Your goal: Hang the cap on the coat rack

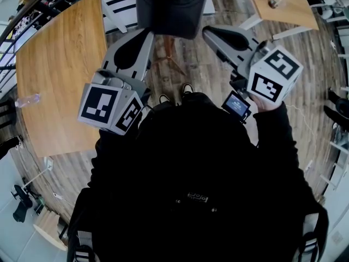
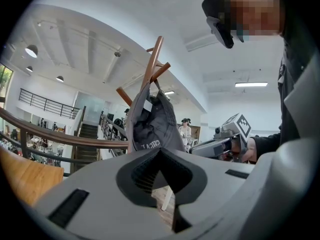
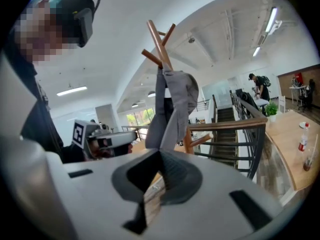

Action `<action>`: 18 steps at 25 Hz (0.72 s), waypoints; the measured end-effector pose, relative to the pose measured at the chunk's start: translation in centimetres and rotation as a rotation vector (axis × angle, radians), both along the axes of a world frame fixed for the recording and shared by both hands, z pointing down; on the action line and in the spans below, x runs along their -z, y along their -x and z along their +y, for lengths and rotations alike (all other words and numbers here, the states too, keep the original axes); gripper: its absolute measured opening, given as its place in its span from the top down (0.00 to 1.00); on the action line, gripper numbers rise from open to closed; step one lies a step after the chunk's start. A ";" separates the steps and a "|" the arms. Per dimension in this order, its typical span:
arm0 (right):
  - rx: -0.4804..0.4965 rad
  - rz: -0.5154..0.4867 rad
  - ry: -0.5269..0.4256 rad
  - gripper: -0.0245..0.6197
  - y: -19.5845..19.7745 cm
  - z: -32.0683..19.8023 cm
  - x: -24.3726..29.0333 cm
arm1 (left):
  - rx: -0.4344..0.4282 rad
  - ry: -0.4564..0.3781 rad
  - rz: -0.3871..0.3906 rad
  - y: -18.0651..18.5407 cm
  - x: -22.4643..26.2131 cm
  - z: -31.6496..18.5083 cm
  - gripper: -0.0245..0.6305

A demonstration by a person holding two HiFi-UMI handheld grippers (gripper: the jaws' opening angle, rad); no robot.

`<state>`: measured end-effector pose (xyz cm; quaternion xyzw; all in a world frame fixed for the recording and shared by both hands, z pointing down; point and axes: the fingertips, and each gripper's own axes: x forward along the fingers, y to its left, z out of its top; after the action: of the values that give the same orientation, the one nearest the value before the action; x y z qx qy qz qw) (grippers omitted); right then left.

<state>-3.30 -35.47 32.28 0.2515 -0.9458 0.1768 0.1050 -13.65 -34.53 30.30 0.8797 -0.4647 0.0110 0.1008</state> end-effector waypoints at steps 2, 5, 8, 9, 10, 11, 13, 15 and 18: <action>0.008 0.002 -0.009 0.95 0.1 0.2 0.1 | -0.008 -0.001 0.000 -0.3 0.1 0.1 0.95; -0.005 -0.006 -0.029 0.95 0.1 0.2 0.7 | -0.015 -0.005 0.000 -0.3 0.3 0.3 0.95; -0.008 -0.019 -0.048 0.96 0.1 0.2 1.2 | -0.020 -0.005 0.001 -0.4 0.2 0.4 0.95; -0.010 -0.015 -0.055 0.96 0.1 0.1 1.2 | -0.021 -0.004 0.001 -0.4 0.1 0.3 0.95; -0.012 -0.011 -0.061 0.96 0.1 0.0 1.3 | -0.022 -0.003 0.001 -0.4 0.0 0.3 0.95; -0.013 -0.008 -0.063 0.96 0.1 0.0 1.3 | -0.022 -0.004 0.002 -0.4 0.0 0.3 0.95; -0.012 -0.006 -0.065 0.96 0.1 -0.1 1.4 | -0.024 -0.005 0.003 -0.4 0.0 0.3 0.95; -0.009 -0.006 -0.065 0.96 0.2 -0.1 1.6 | -0.023 -0.006 0.005 -0.3 0.1 0.3 0.95; -0.006 -0.006 -0.069 0.96 0.3 -0.1 1.7 | -0.018 -0.008 0.006 -0.1 0.1 0.2 0.95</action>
<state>-3.59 -35.56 30.53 0.2571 -0.9509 0.1453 0.0929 -13.59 -34.33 30.20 0.8843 -0.4563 0.0074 0.0983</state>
